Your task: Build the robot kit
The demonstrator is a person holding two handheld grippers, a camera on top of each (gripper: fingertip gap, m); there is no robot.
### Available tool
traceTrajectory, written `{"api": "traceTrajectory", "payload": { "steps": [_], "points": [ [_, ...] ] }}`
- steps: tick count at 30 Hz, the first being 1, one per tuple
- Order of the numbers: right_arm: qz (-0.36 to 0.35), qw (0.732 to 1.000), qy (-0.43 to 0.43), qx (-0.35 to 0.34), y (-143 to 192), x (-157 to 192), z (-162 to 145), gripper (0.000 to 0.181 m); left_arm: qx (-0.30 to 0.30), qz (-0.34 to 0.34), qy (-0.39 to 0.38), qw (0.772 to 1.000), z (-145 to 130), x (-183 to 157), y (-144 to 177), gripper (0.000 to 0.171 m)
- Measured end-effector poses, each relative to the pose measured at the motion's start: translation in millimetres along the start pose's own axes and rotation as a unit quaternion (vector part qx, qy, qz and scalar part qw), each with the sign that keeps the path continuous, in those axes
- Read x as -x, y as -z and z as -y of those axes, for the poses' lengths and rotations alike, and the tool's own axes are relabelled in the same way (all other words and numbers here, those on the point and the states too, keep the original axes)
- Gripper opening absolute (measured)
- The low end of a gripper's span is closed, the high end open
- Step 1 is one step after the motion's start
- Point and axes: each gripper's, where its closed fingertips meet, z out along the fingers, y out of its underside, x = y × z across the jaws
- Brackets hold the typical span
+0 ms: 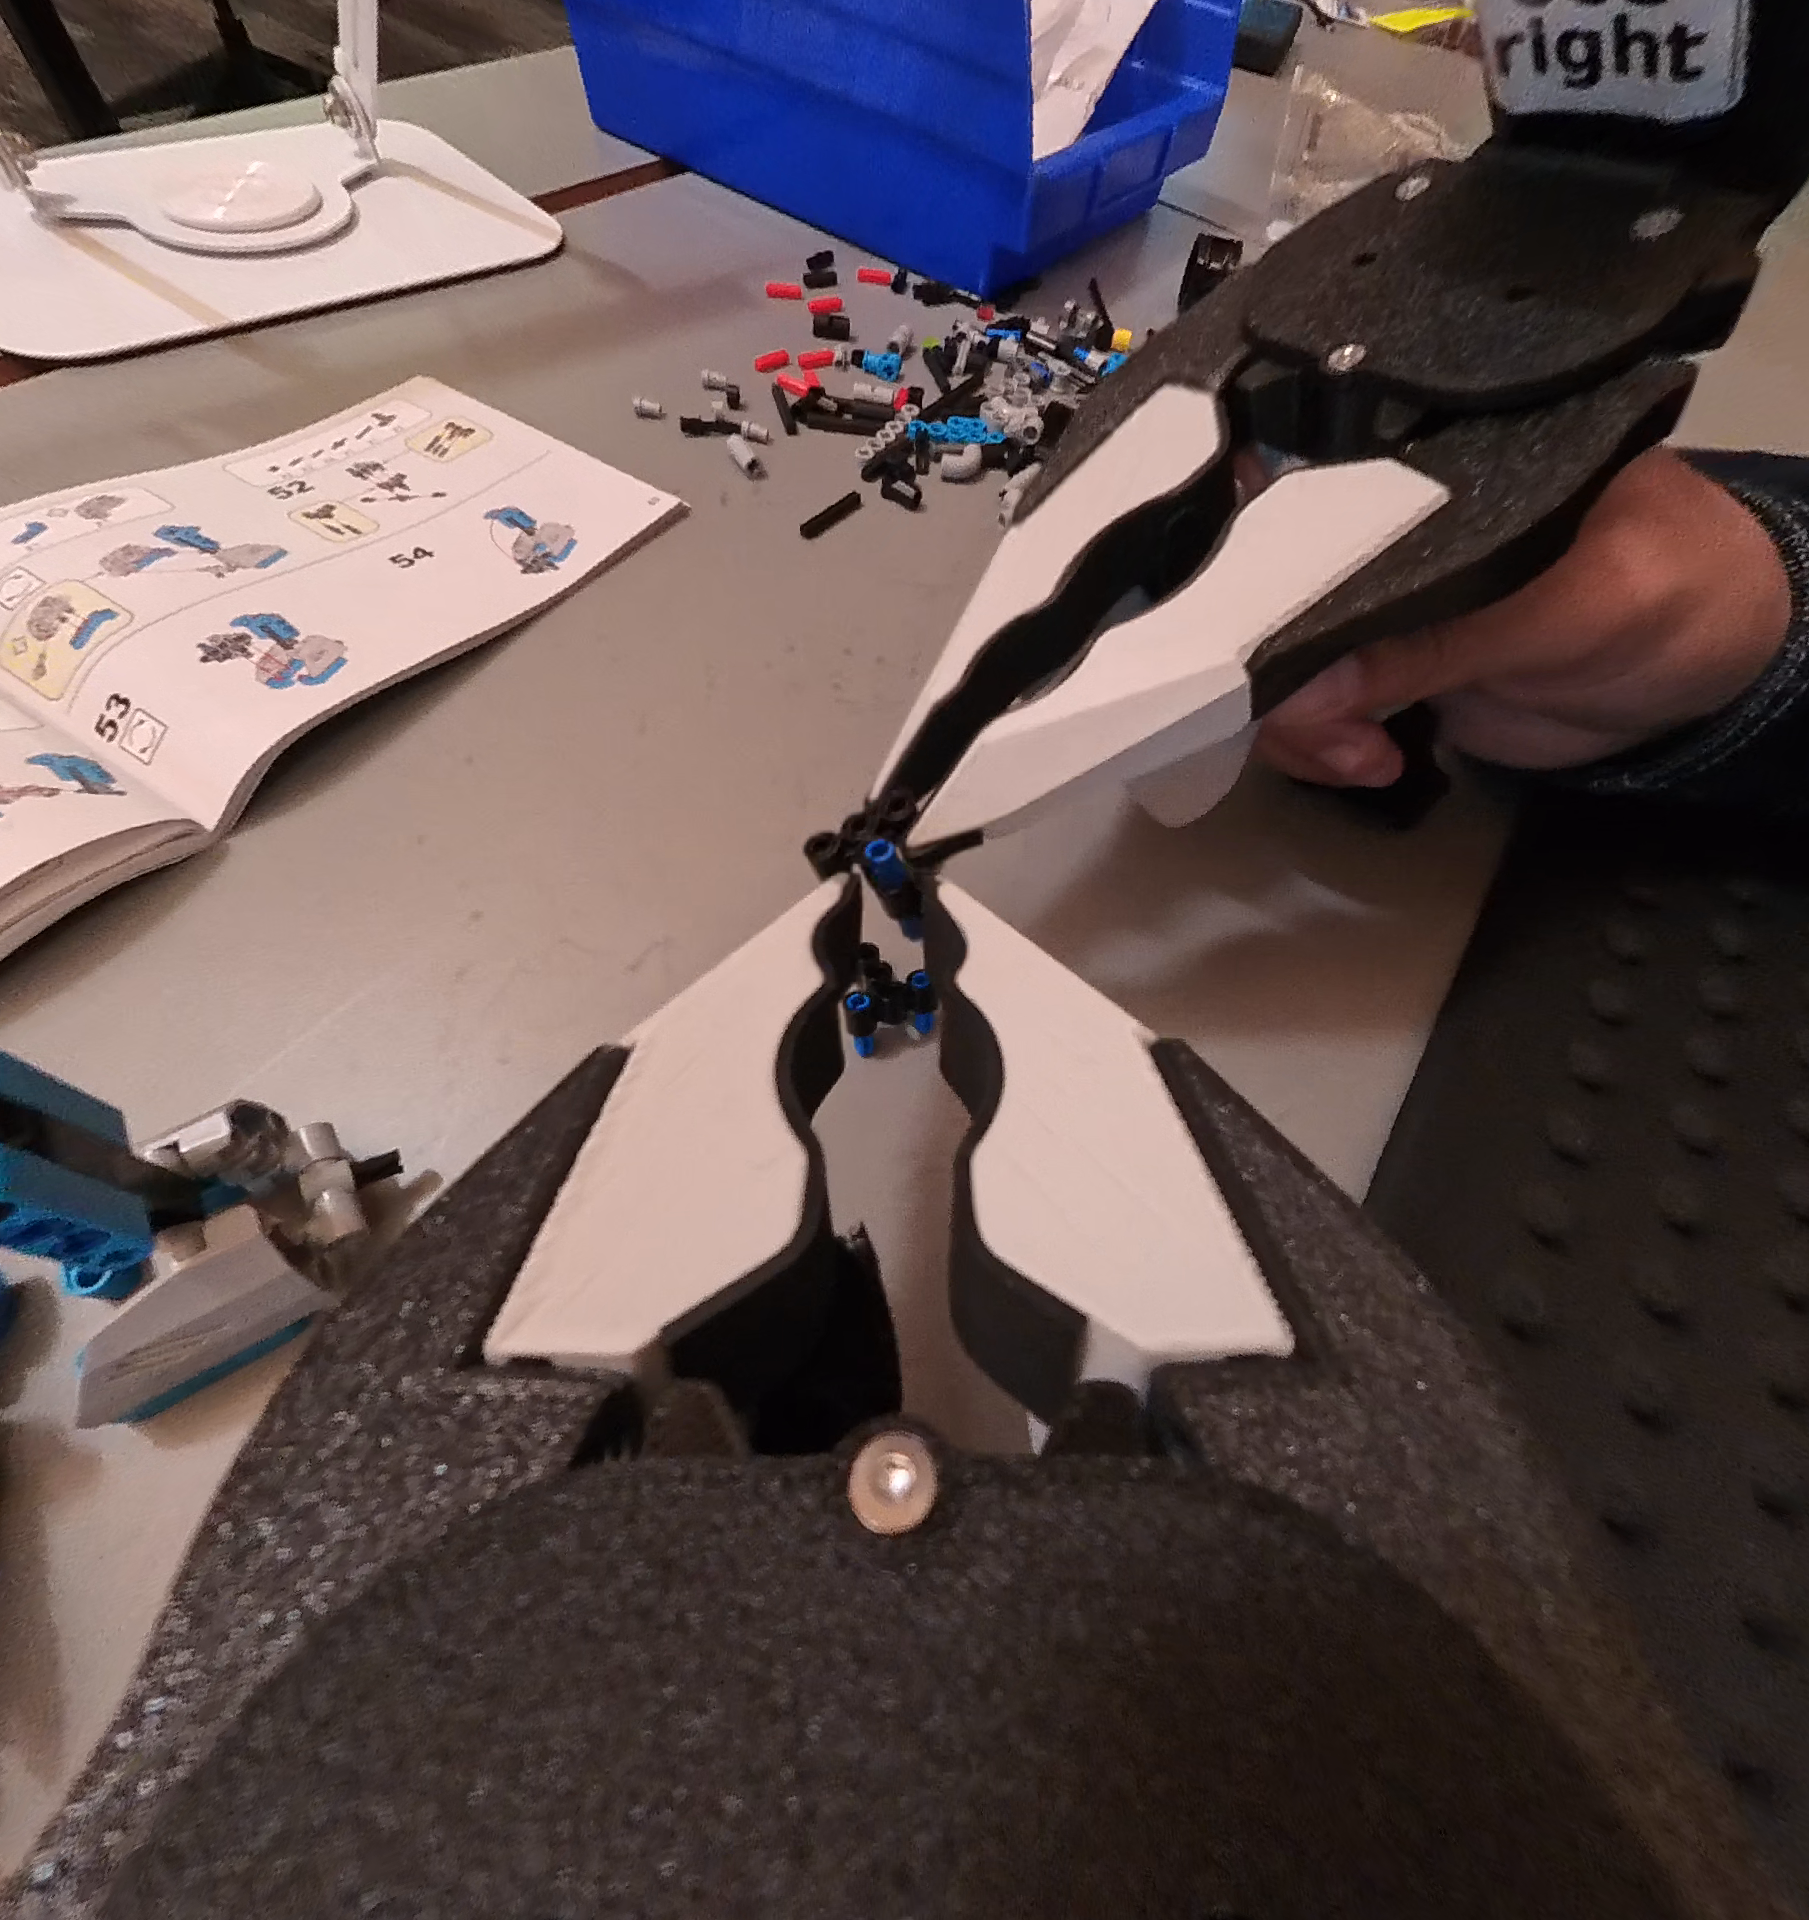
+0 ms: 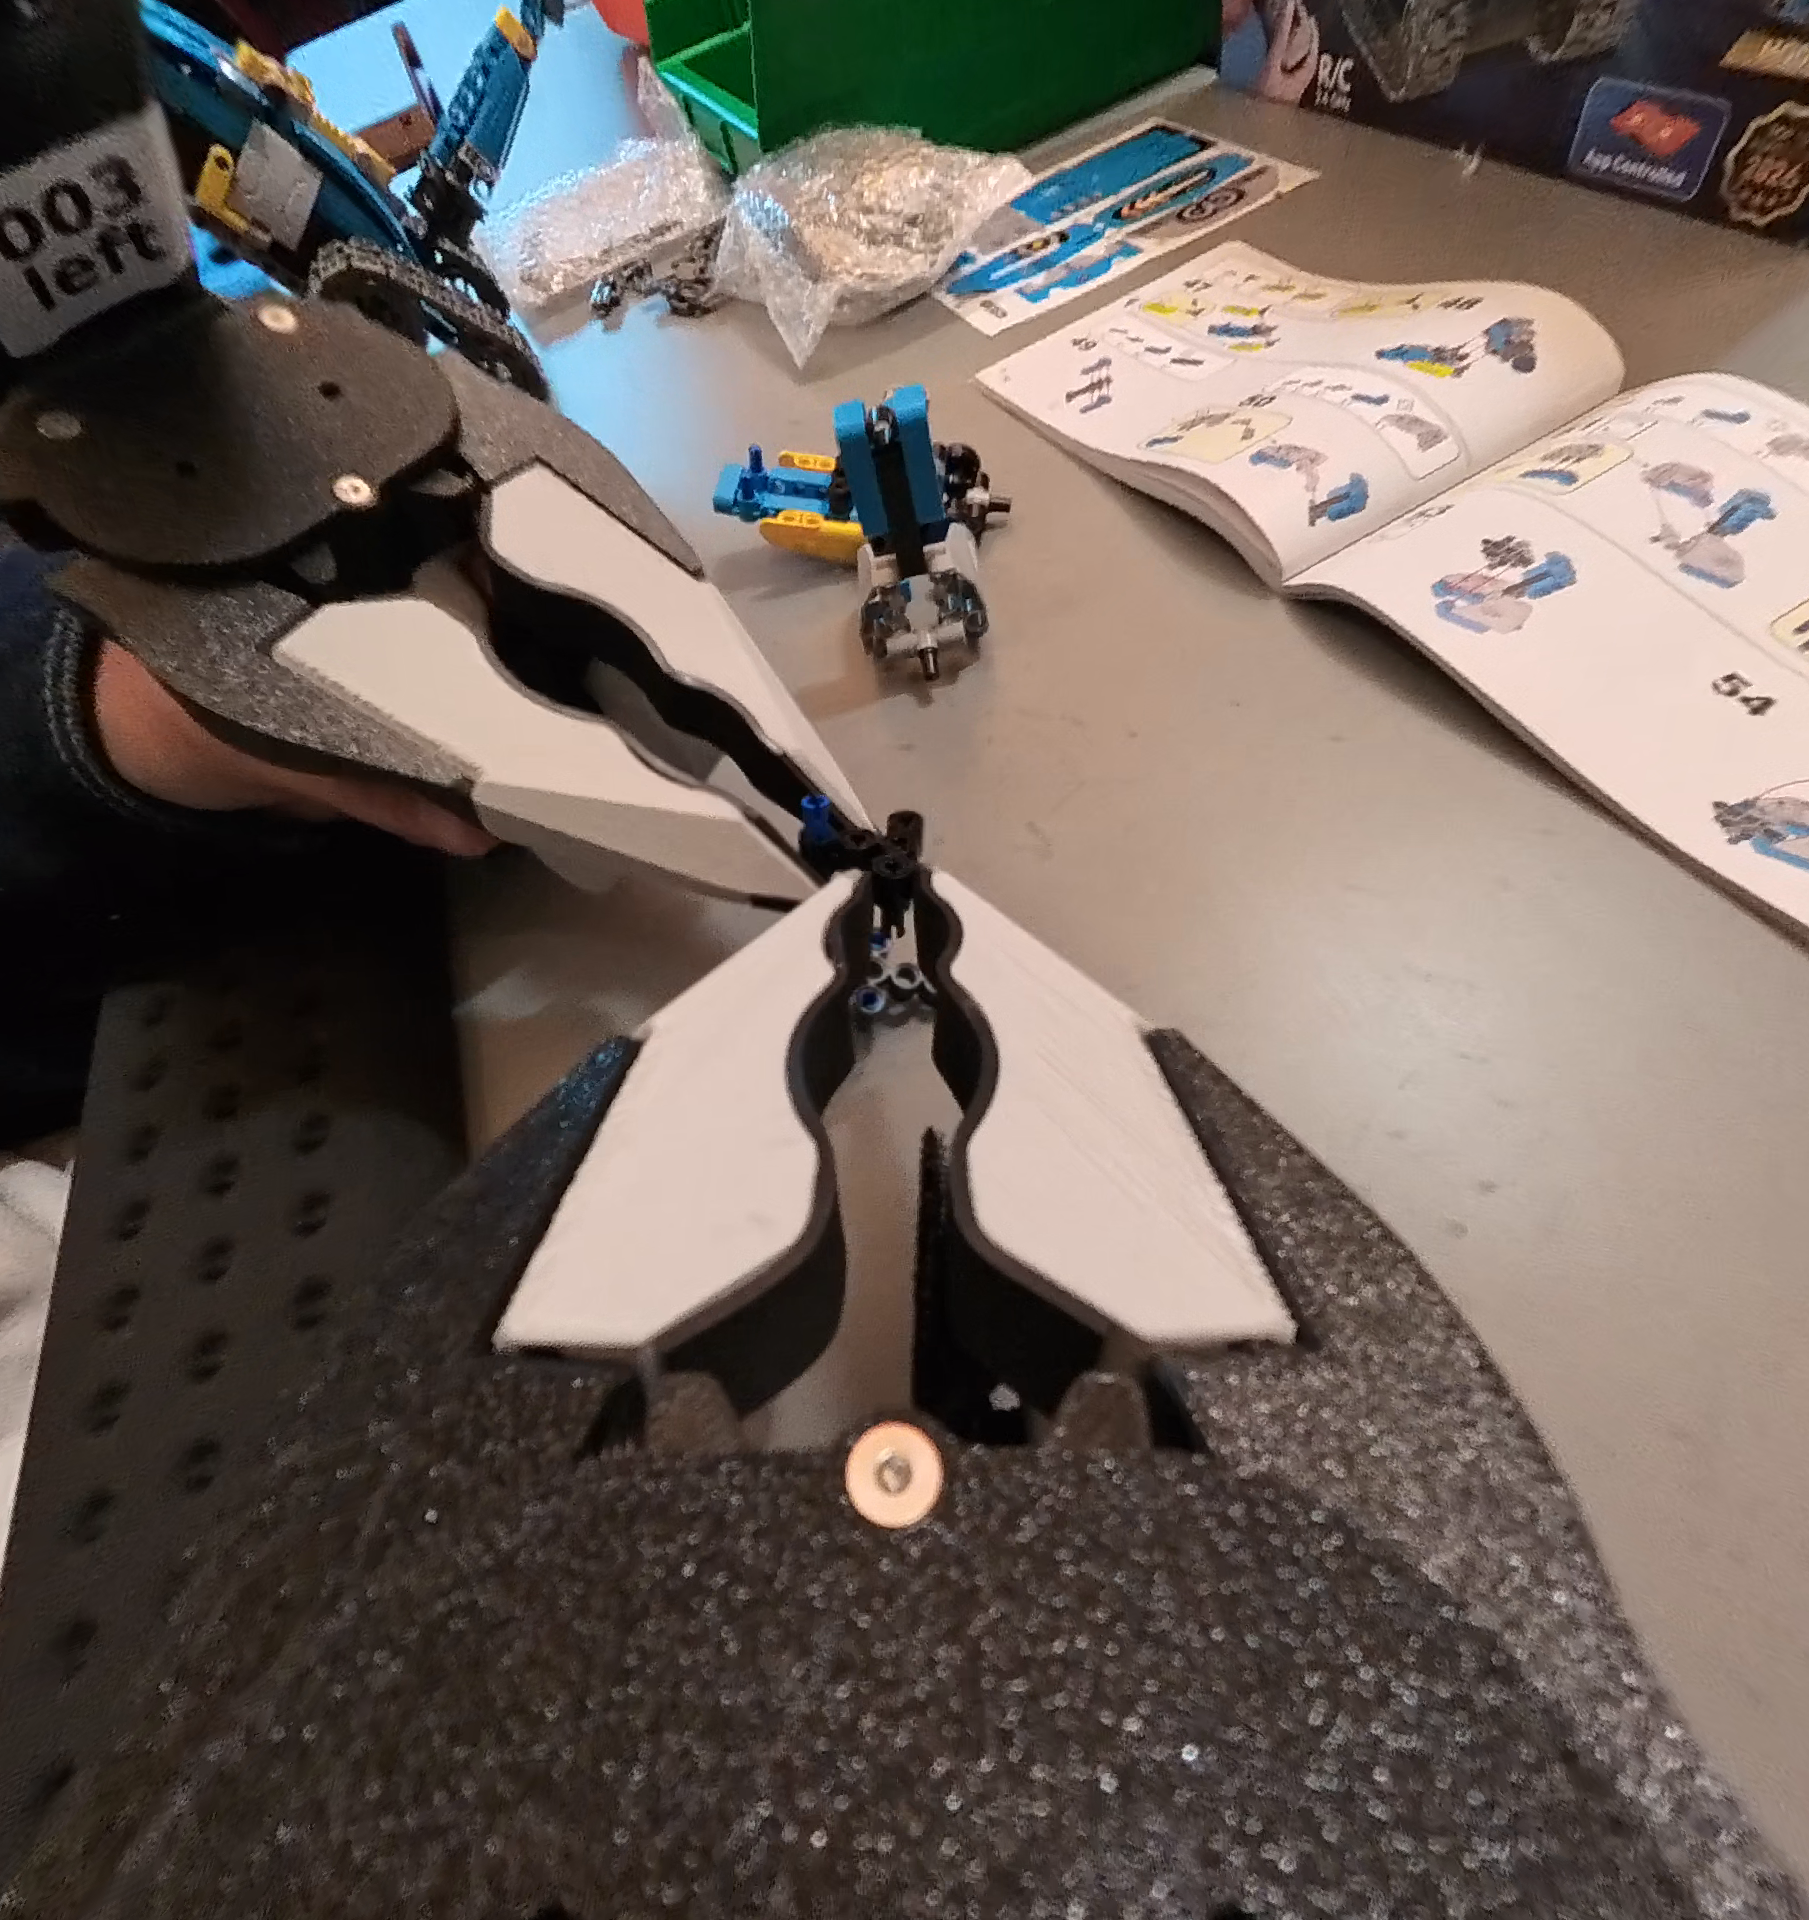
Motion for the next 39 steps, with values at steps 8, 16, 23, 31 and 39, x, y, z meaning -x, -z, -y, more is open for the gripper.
{"api": "traceTrajectory", "payload": {
  "steps": [8, 16, 23, 31, 39],
  "points": [
    [0.003, 0.999, -0.002, 0.036, -5.8, -2.6, -14.5, 0.007, 0.039, 0.01, -0.028, 0.999, -13.6, -0.6, -5.5, 0.01],
    [0.008, 0.995, 0.057, 0.078, -6.5, -5.2, -28.8, 0.021, 0.059, 0.03, -0.049, 0.997, -20.1, 3.5, -6.1, 0.007],
    [0.01, 0.965, 0.228, 0.128, -0.6, -11.6, -37.7, 0.047, 0.071, 0.025, -0.058, 0.996, -23.7, -0.7, -7.7, 0.007],
    [0.096, 0.953, 0.265, 0.11, -11.7, -2.0, -25.3, 0.049, 0.089, 0.032, -0.064, 0.993, -30.0, -0.3, -10.3, 0.006],
    [0.011, 0.911, 0.396, 0.115, -21.8, 0.3, -36.5, 0.038, 0.091, 0.018, -0.048, 0.995, -31.5, -1.9, -11.0, 0.007]
  ]
}}
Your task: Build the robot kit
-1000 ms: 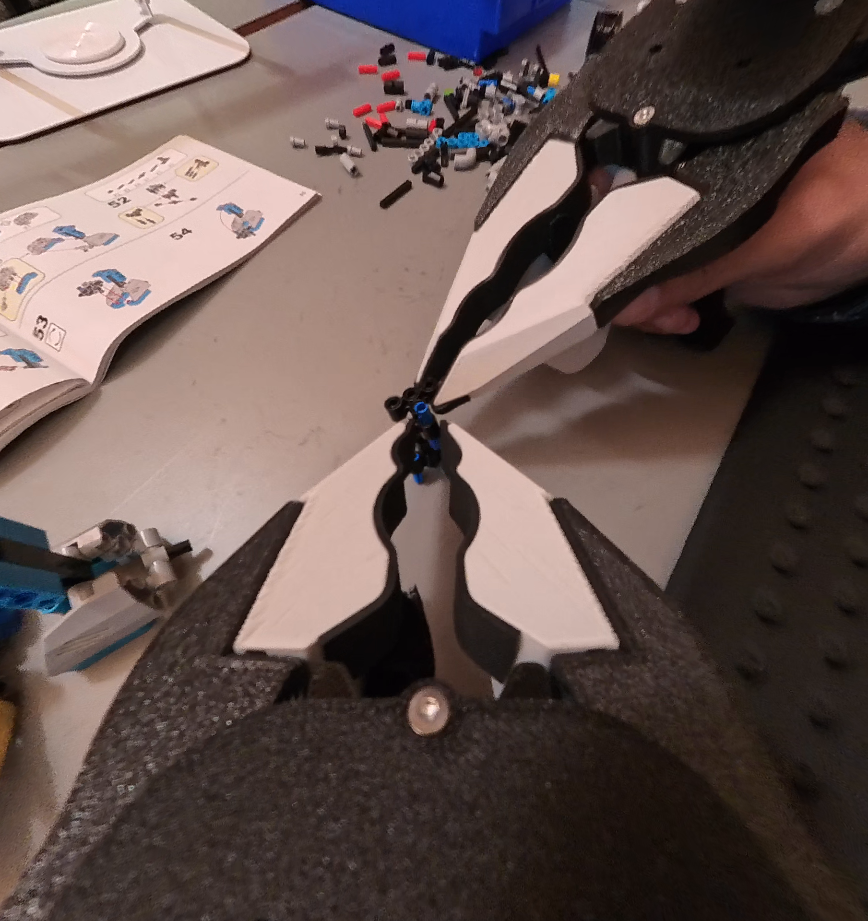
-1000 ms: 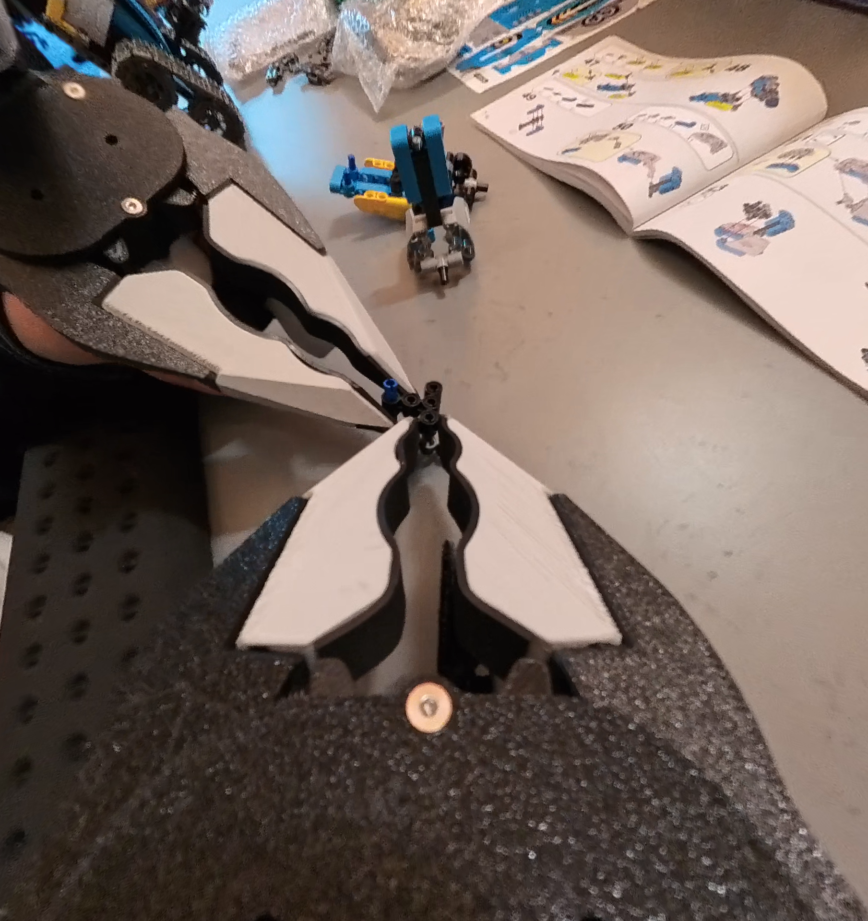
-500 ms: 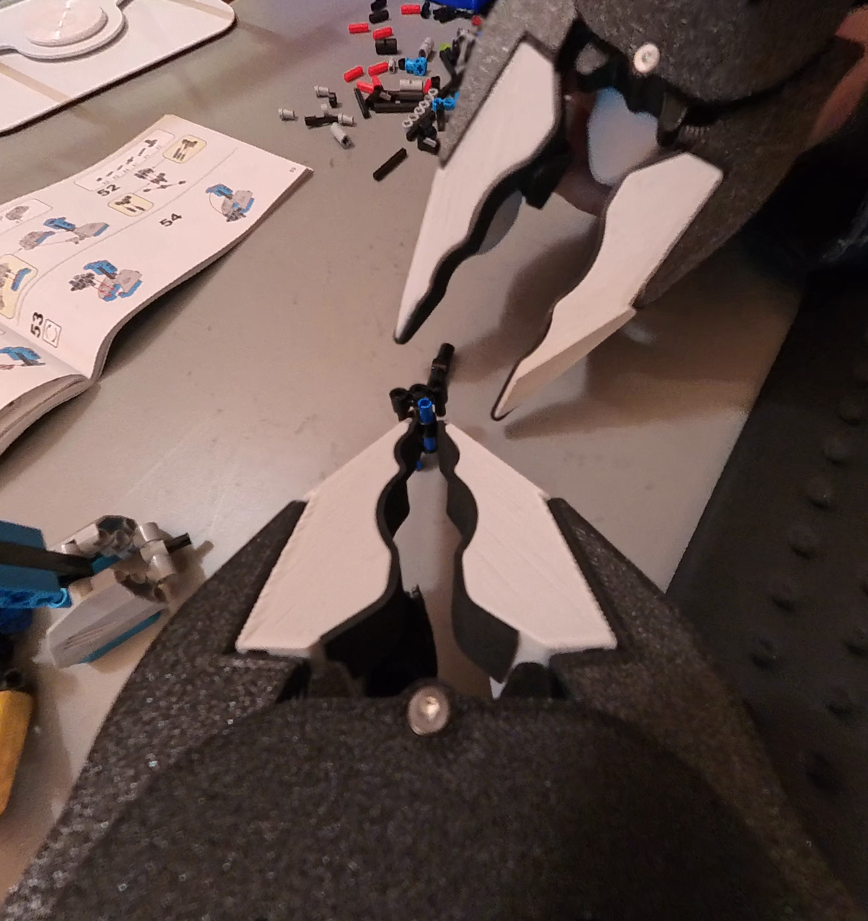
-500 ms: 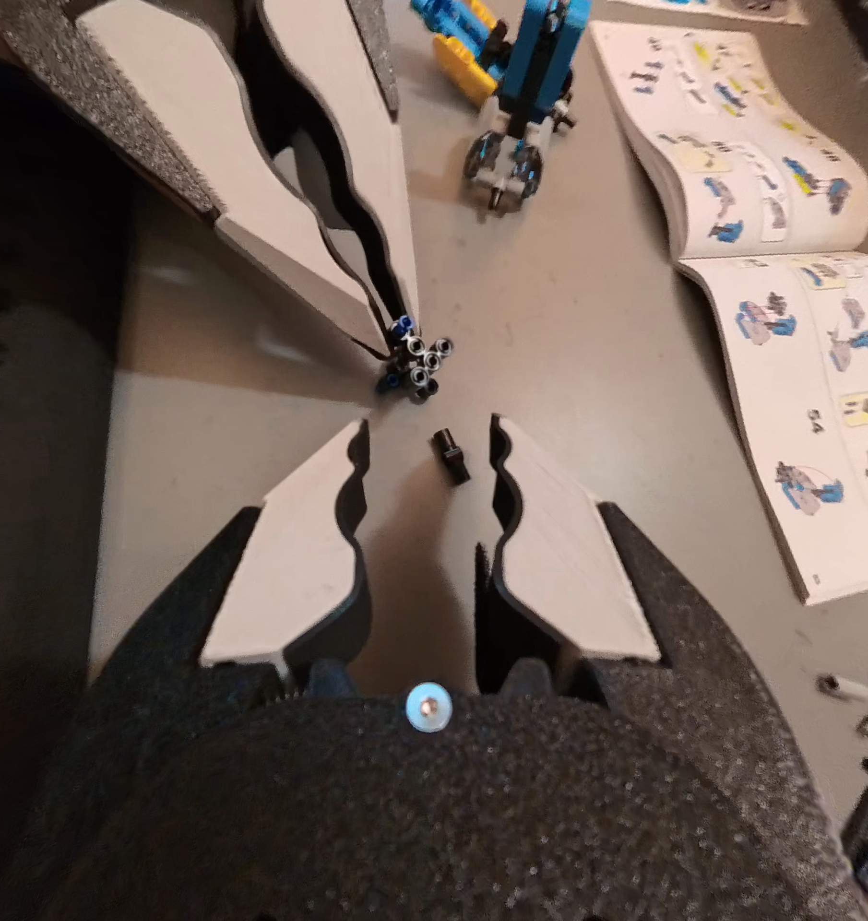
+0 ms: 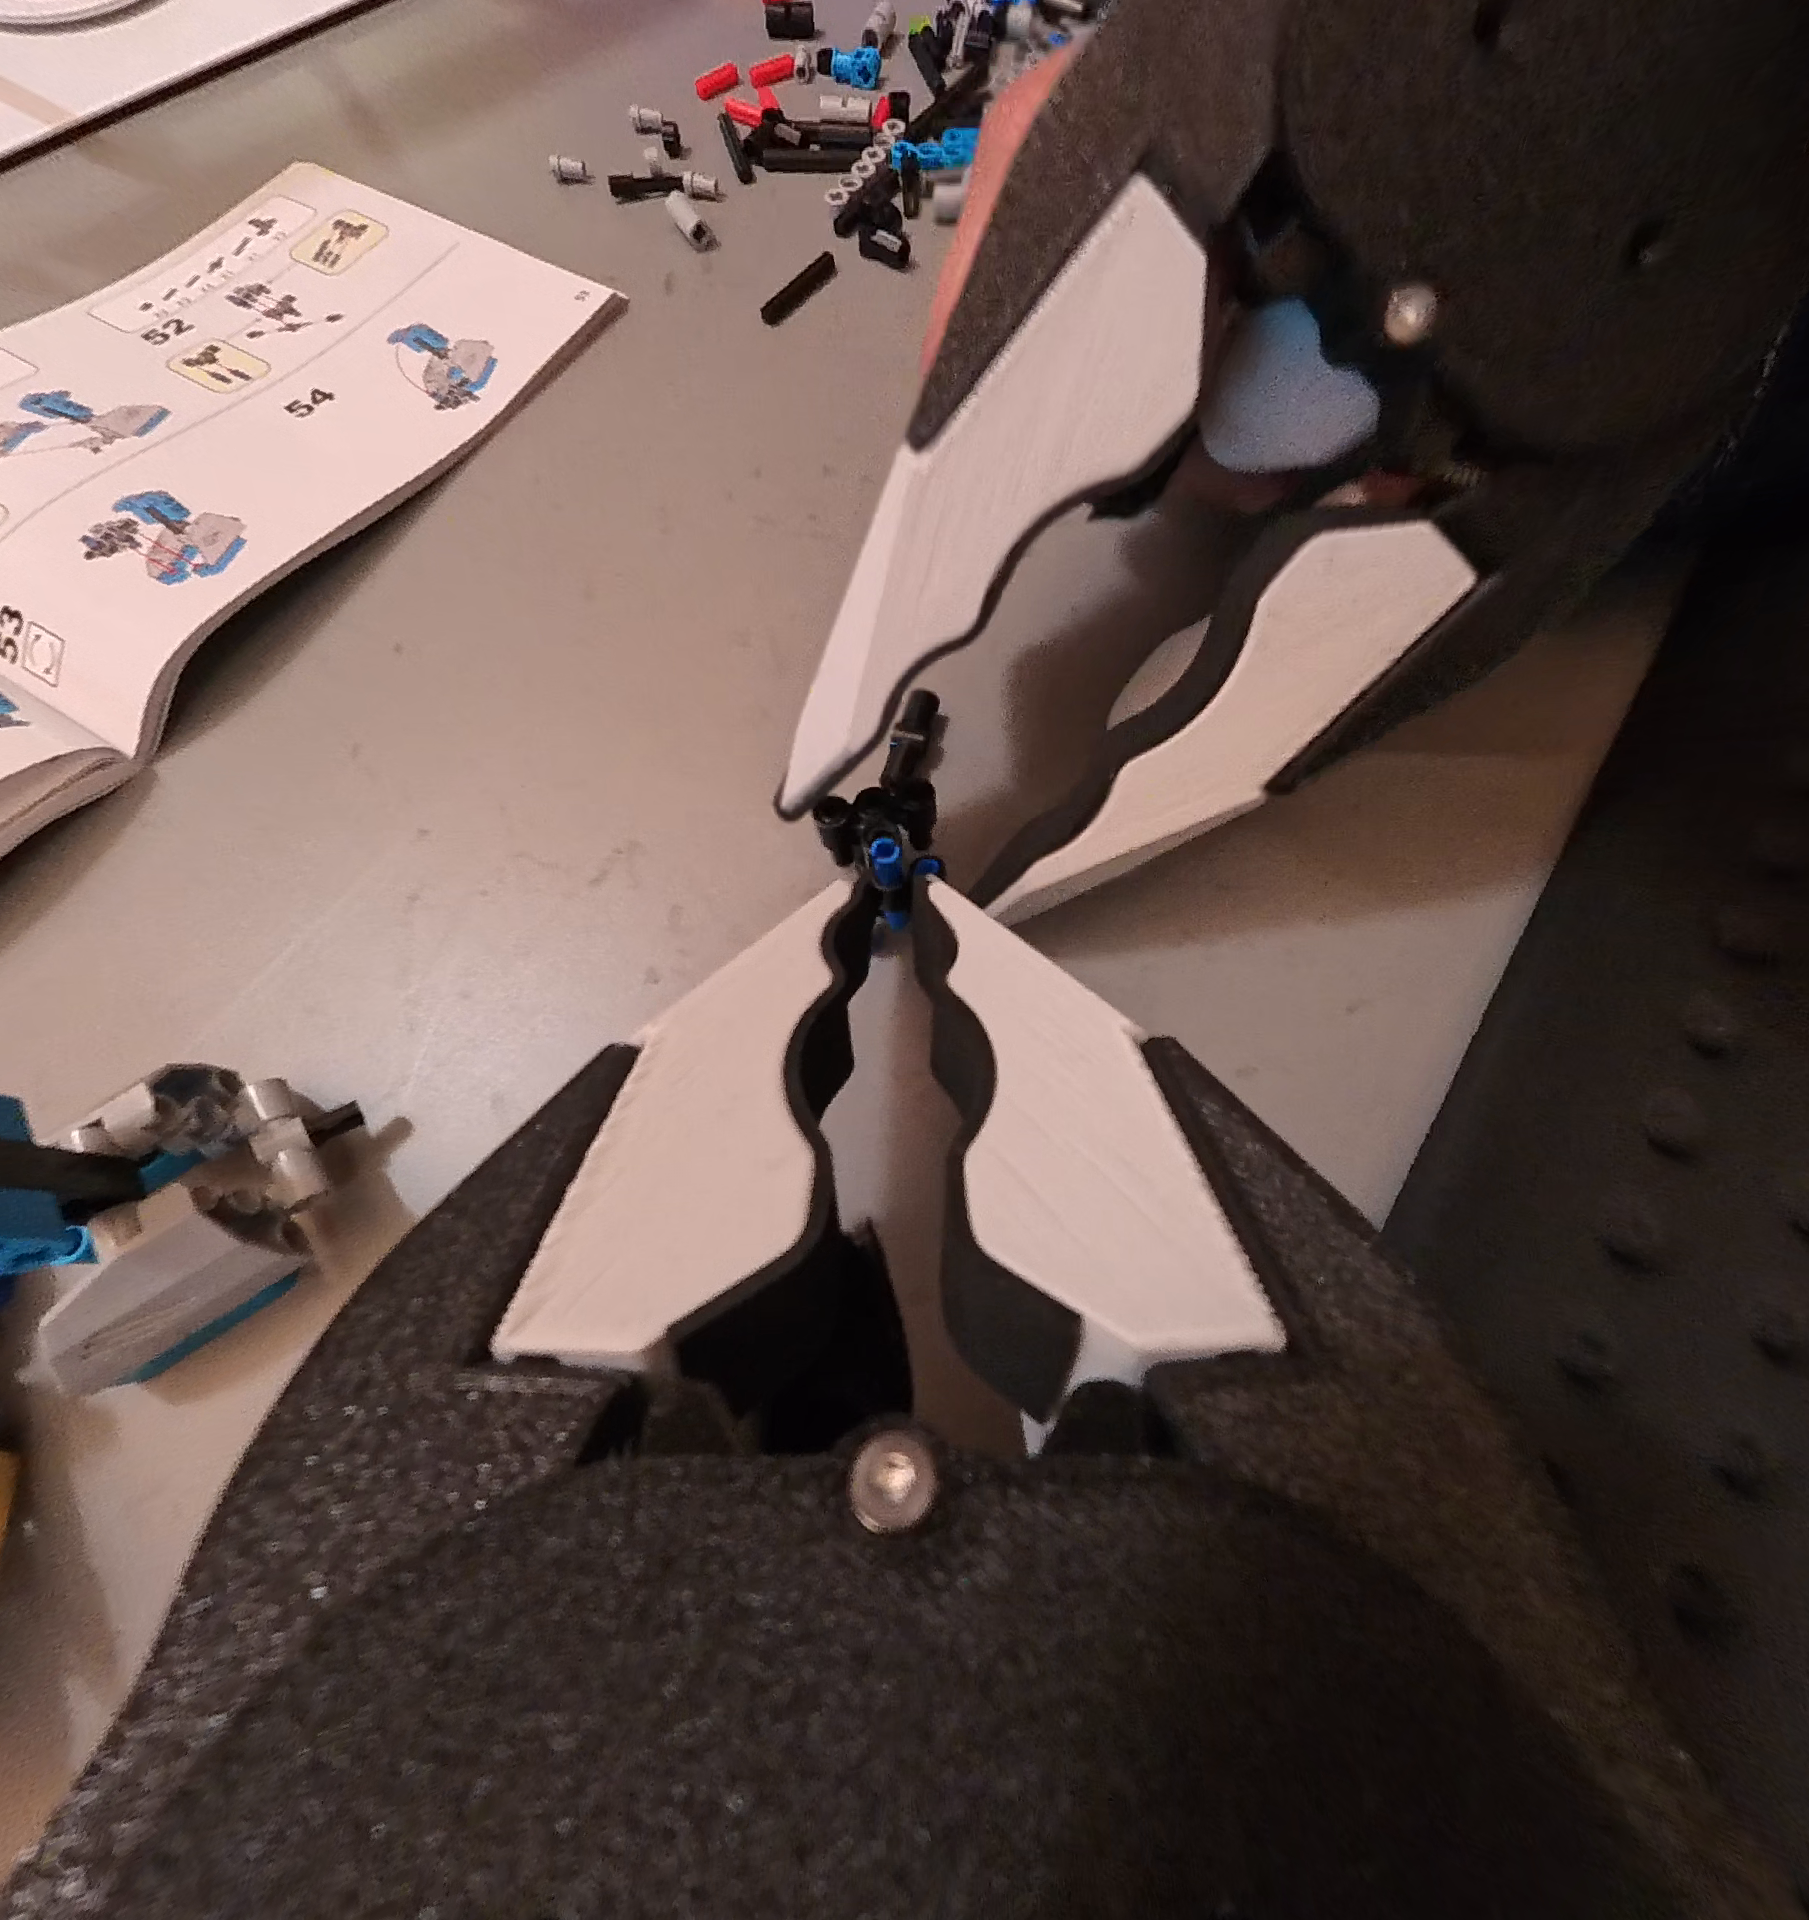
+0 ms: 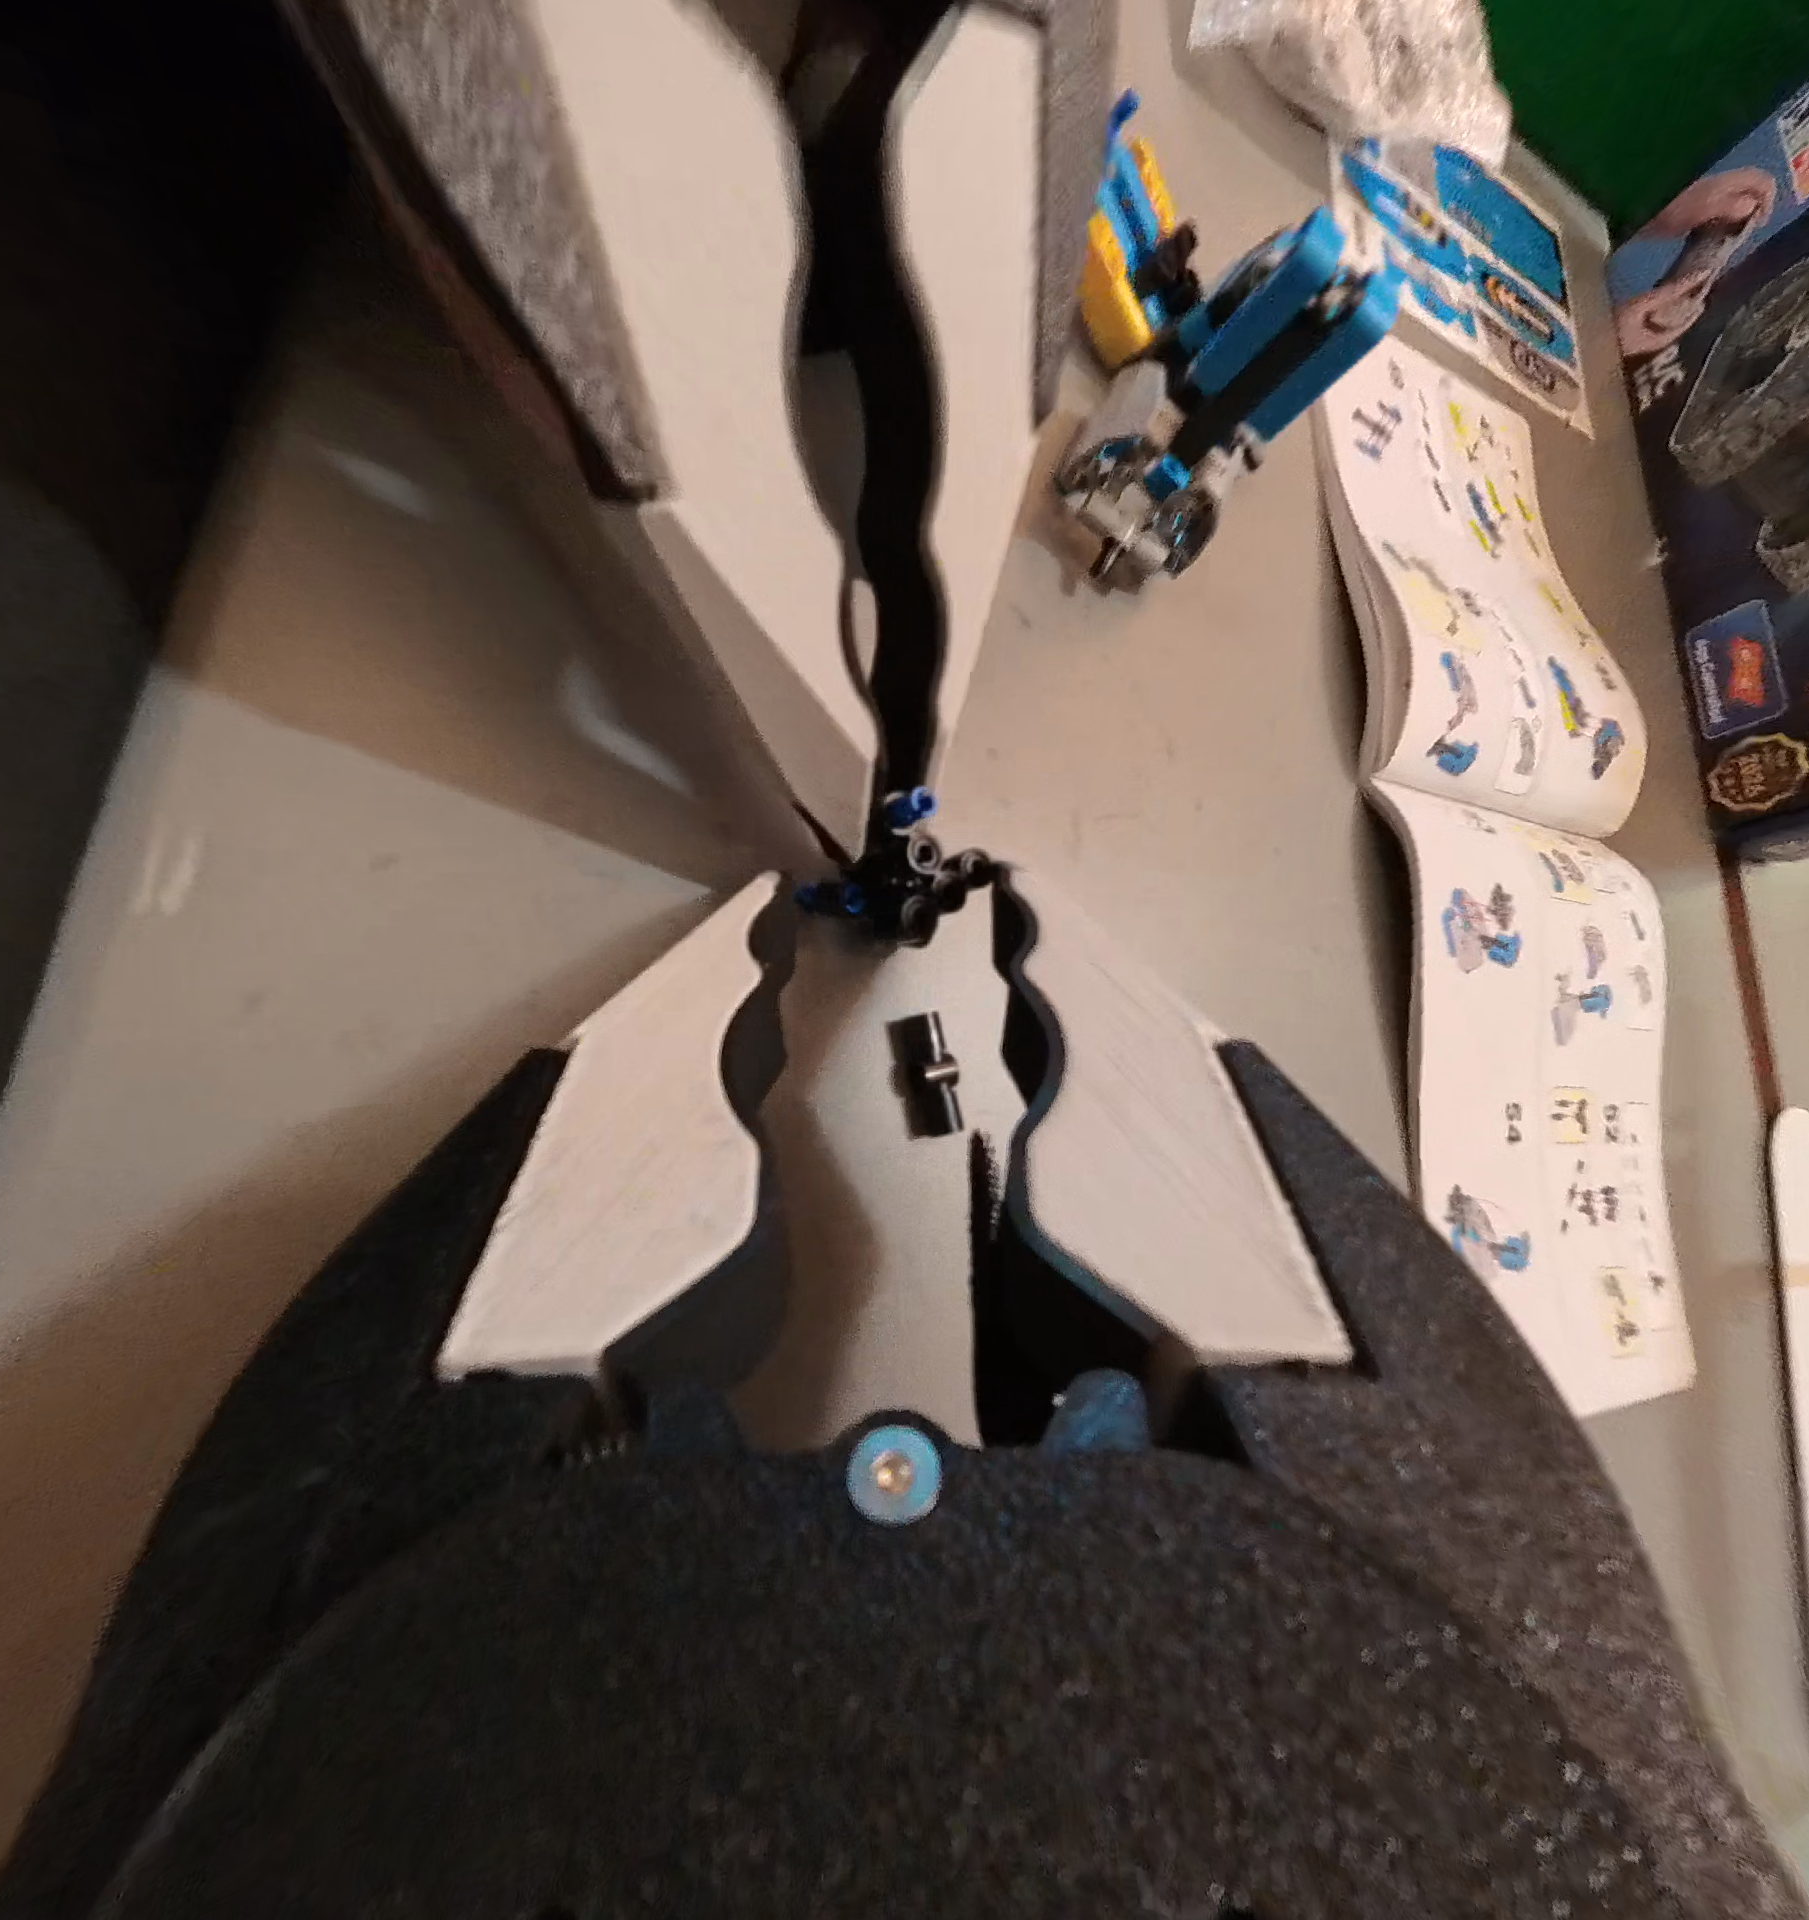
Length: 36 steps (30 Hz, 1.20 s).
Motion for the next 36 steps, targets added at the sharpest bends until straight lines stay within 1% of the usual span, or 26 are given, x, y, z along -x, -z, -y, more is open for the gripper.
{"api": "traceTrajectory", "payload": {
  "steps": [3, 8, 9, 10, 11, 12, 13, 14, 16, 21, 25, 30, 34, 36],
  "points": [
    [-0.022, 1.0, 0.016, 0.0, -0.9, -1.1, 0.5, 0.035, 0.001, -0.007, 0.004, 1.0, -0.5, -1.1, -0.5, 0.007],
    [-0.006, 1.0, -0.008, -0.005, -1.2, -0.4, -1.2, 0.035, -0.001, -0.018, 0.018, 1.0, -0.3, -0.5, -0.8, 0.008],
    [-0.002, 1.0, -0.014, -0.006, -1.1, -0.4, -1.7, 0.034, -0.002, -0.019, 0.021, 1.0, 0.0, 0.2, -0.6, 0.01],
    [0.001, 1.0, -0.018, -0.003, -0.7, -0.4, -3.7, 0.03, -0.005, -0.02, 0.024, 0.999, 0.6, 0.7, -0.1, 0.017],
    [0.013, 1.0, -0.018, 0.001, -1.0, 3.0, -6.7, 0.018, -0.007, -0.025, 0.029, 0.999, 1.0, 0.6, 0.3, 0.025],
    [0.011, 1.0, -0.019, -0.003, -0.6, 3.5, -6.1, 0.016, -0.006, -0.03, 0.035, 0.999, 0.6, 0.9, 0.7, 0.026],
    [-0.001, 1.0, -0.012, -0.001, -0.3, 1.3, -6.1, 0.018, -0.006, -0.036, 0.043, 0.998, 0.1, 1.2, 1.0, 0.024],
    [-0.02, 1.0, 0.0, 0.006, -0.3, -3.1, -7.9, 0.016, -0.004, -0.042, 0.048, 0.998, -0.5, 0.6, 1.1, 0.022],
    [-0.021, 1.0, 0.01, 0.006, -0.4, -1.9, -8.6, 0.013, -0.002, -0.045, 0.052, 0.998, -1.2, 0.9, 0.7, 0.022],
    [-0.014, 1.0, -0.018, 0.005, 3.6, -5.2, -11.0, 0.022, 0.004, -0.042, 0.049, 0.998, -2.9, 0.9, -0.5, 0.022],
    [0.0, 0.998, -0.05, -0.022, 10.6, -7.0, -5.0, 0.017, -0.003, -0.04, 0.058, 0.998, -1.4, 3.9, 1.1, 0.022],
    [0.05, 0.992, -0.106, -0.039, 10.5, -0.4, 1.4, 0.031, 0.004, -0.048, 0.061, 0.997, -3.2, 2.5, -0.3, 0.022],
    [0.052, 0.989, -0.138, -0.025, 12.9, -10.6, -6.3, 0.032, 0.011, -0.038, 0.058, 0.998, -5.1, 4.5, -1.4, 0.022],
    [0.063, 0.982, -0.175, -0.009, 11.6, -16.4, -13.7, 0.033, 0.007, -0.037, 0.064, 0.997, -4.4, 6.3, -0.7, 0.022]
  ]
}}
